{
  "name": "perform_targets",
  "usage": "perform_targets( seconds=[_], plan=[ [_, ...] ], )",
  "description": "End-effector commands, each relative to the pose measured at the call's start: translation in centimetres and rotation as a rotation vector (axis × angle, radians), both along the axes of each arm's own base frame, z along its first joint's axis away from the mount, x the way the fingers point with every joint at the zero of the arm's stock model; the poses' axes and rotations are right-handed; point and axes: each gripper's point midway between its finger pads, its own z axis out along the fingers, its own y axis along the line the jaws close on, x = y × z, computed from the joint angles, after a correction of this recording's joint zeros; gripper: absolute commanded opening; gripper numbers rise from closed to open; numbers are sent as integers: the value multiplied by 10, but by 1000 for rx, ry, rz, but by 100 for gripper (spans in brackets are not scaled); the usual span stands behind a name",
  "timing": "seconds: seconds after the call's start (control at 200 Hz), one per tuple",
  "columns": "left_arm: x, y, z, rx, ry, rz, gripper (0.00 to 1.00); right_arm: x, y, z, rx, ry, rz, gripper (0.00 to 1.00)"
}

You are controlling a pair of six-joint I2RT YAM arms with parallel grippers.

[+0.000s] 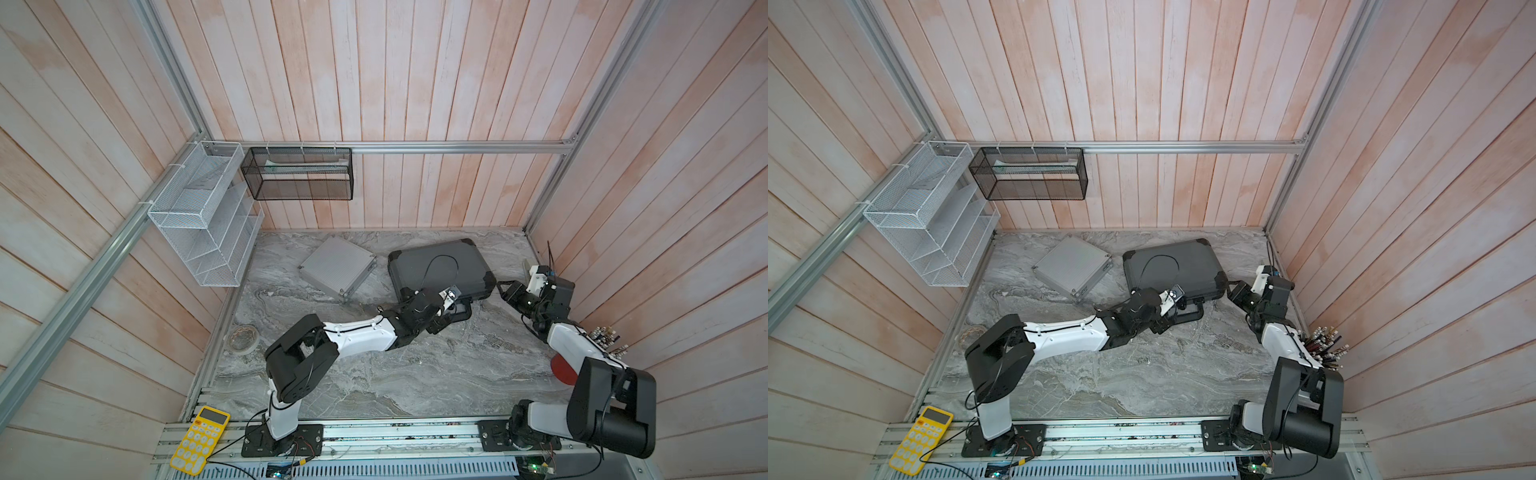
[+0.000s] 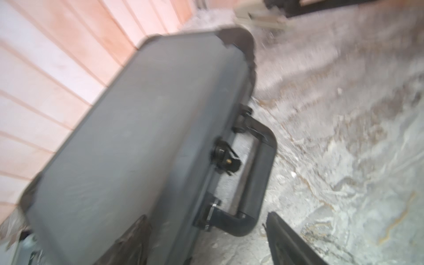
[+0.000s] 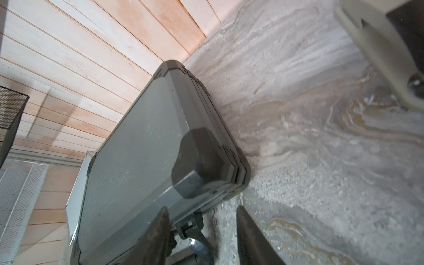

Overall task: Open the poker set cases
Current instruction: Adjust the poker set case at the center of the board.

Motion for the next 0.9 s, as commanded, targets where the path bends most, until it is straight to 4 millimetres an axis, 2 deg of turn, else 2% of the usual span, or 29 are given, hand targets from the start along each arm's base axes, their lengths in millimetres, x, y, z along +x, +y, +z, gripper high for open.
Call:
perform_targets(
  seconds=[0.0, 0.185, 0.305, 0.42, 0.535, 0.655, 0.895],
  plan=[
    [30, 34, 31, -202, 57, 140, 81, 7, -2, -4, -53, 51, 4, 48],
    [77, 95, 48, -483, 234, 289, 81, 37, 1, 5, -64, 62, 47, 48],
    [103, 114, 48, -555, 296, 370, 82, 57, 6, 2, -84, 99, 91, 48],
    [119, 114, 40, -588, 335, 400, 83, 70, 4, -4, -120, 123, 104, 48],
    [126, 105, 19, -601, 409, 412, 83, 74, 8, -9, -121, 124, 129, 48],
    [126, 101, 5, -600, 432, 454, 83, 75, 16, -23, -152, 147, 157, 48],
    [116, 111, -26, -593, 498, 525, 84, 67, 17, -49, -164, 186, 155, 48]
  ],
)
